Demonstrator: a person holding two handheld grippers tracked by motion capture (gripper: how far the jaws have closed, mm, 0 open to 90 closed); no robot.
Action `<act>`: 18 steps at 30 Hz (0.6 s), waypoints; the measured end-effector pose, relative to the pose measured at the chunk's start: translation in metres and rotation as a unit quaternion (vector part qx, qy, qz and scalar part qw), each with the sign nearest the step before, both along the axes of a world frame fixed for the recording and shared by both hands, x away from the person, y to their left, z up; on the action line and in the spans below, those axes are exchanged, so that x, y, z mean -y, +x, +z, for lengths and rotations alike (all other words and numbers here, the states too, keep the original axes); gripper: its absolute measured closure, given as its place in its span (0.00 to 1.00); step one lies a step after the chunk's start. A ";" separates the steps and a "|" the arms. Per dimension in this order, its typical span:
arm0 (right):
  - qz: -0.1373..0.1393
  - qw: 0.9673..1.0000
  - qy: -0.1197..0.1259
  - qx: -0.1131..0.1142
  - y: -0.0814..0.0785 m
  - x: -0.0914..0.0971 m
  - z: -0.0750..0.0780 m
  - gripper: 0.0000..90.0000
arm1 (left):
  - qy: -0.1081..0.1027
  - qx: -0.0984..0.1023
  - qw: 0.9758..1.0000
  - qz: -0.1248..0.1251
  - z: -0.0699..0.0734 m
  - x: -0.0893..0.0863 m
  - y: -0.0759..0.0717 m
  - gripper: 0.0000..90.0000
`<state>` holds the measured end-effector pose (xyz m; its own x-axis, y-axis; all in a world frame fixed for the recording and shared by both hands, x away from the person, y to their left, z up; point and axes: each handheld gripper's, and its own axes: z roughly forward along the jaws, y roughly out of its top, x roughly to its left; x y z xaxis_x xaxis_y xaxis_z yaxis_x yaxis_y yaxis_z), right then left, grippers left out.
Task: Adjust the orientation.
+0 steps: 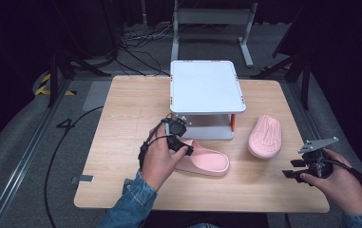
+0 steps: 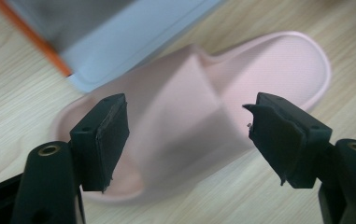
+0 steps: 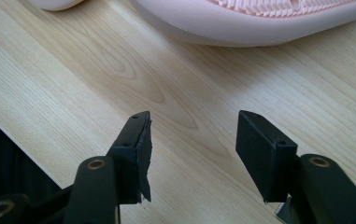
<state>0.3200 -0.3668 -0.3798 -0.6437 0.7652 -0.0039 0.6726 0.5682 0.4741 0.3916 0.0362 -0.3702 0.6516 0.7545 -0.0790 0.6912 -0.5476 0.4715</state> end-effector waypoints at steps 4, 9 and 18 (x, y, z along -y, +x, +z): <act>-0.002 1.000 0.002 0.000 0.000 0.001 0.000 0.51 | 0.054 0.014 0.998 0.020 -0.009 0.019 0.003 0.27; -0.002 1.000 0.004 0.001 0.000 0.003 0.000 0.51 | 0.102 0.010 0.994 0.025 -0.019 0.023 0.004 0.27; 0.002 1.000 0.005 0.002 0.002 0.001 0.000 0.51 | 0.106 0.003 0.994 0.005 -0.021 0.015 -0.007 0.31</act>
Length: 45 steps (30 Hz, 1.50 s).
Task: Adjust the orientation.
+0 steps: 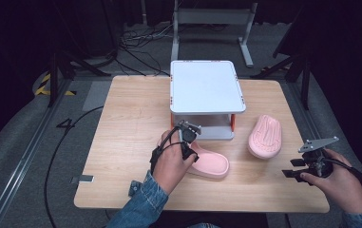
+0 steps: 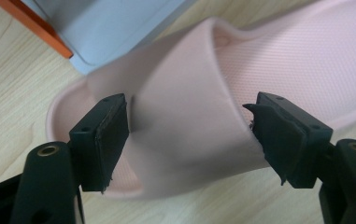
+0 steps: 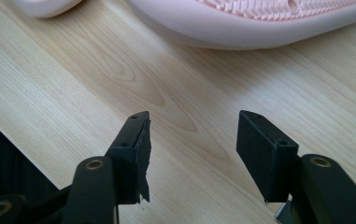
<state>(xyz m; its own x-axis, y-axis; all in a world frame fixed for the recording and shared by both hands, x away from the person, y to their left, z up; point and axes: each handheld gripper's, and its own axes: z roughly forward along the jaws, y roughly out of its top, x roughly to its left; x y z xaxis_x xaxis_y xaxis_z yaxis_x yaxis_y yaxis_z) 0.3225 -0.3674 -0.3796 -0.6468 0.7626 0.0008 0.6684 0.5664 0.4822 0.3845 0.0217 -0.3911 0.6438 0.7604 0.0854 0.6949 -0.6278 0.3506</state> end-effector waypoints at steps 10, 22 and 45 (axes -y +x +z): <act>0.024 1.000 0.000 0.001 0.014 -0.015 0.000 0.50 | -0.007 -0.020 0.999 0.030 -0.001 -0.045 -0.021 0.27; 0.031 1.000 -0.004 0.003 0.014 -0.018 -0.001 0.51 | -0.001 0.006 1.000 -0.013 0.000 -0.029 -0.022 0.69; 0.001 1.000 -0.003 -0.001 -0.002 0.001 -0.003 0.51 | 0.029 0.066 0.995 -0.075 0.030 0.002 0.004 0.88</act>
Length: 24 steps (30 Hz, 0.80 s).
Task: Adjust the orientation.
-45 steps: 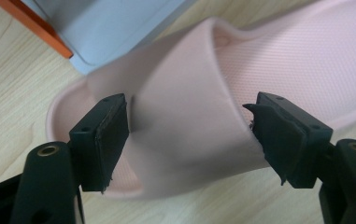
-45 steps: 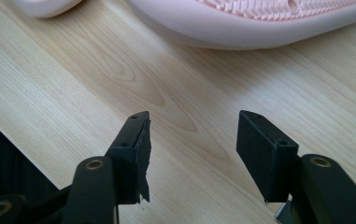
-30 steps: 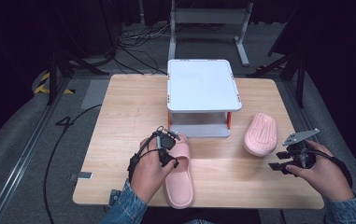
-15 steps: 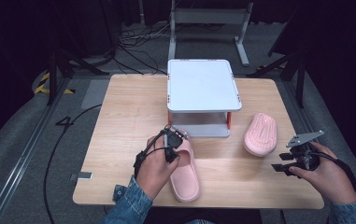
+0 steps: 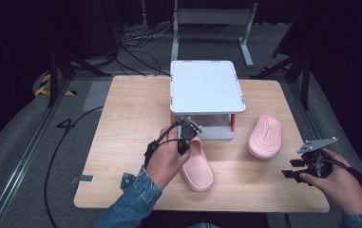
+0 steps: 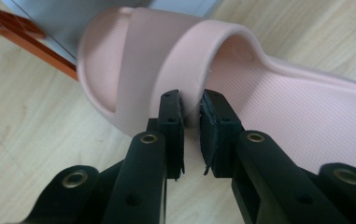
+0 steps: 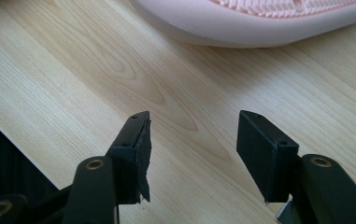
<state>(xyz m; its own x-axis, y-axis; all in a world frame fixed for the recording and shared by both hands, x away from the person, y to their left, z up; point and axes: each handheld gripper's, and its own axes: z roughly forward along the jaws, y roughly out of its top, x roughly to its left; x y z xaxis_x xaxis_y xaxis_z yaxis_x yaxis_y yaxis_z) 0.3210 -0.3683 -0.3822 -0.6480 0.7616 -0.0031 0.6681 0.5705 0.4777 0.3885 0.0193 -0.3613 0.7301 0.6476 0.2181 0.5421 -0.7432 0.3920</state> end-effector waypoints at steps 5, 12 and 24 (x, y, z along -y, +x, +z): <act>-0.002 1.000 0.003 0.002 -0.002 0.003 0.000 0.51 | 0.014 0.012 1.000 -0.021 0.001 0.007 0.005 0.90; -0.001 1.000 0.004 -0.001 -0.001 0.002 0.000 0.51 | 0.022 0.041 0.998 -0.040 0.013 0.016 0.023 0.93; -0.002 1.000 0.004 -0.004 -0.001 0.003 -0.002 0.51 | 0.037 0.039 0.997 -0.049 -0.005 0.009 0.055 0.92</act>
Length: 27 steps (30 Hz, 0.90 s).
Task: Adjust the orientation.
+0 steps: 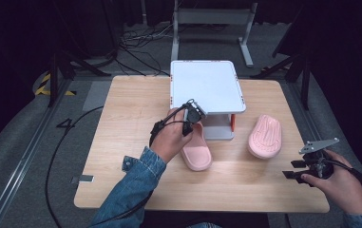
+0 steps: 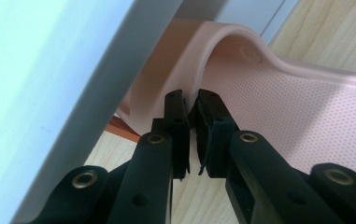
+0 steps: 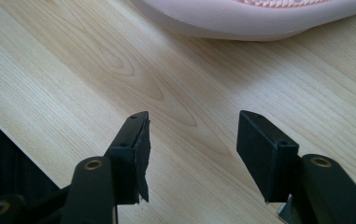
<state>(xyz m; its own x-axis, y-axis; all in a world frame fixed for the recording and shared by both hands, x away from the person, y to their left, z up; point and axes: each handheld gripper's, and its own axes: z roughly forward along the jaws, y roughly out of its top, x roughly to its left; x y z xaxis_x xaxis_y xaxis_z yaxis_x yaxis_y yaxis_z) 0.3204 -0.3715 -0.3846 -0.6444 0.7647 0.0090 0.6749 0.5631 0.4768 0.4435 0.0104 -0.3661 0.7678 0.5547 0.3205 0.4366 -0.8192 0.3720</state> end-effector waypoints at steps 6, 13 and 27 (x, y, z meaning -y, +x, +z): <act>0.001 1.000 0.000 -0.002 0.001 -0.002 -0.001 0.50 | -0.033 -0.007 0.999 0.003 -0.004 -0.007 -0.004 0.84; 0.004 1.000 -0.001 -0.001 0.001 -0.004 0.000 0.50 | -0.086 -0.017 0.996 0.003 0.011 -0.010 -0.037 0.61; 0.008 1.000 -0.002 0.000 0.003 -0.007 0.000 0.50 | -0.111 -0.080 0.990 -0.022 -0.002 -0.015 -0.091 0.52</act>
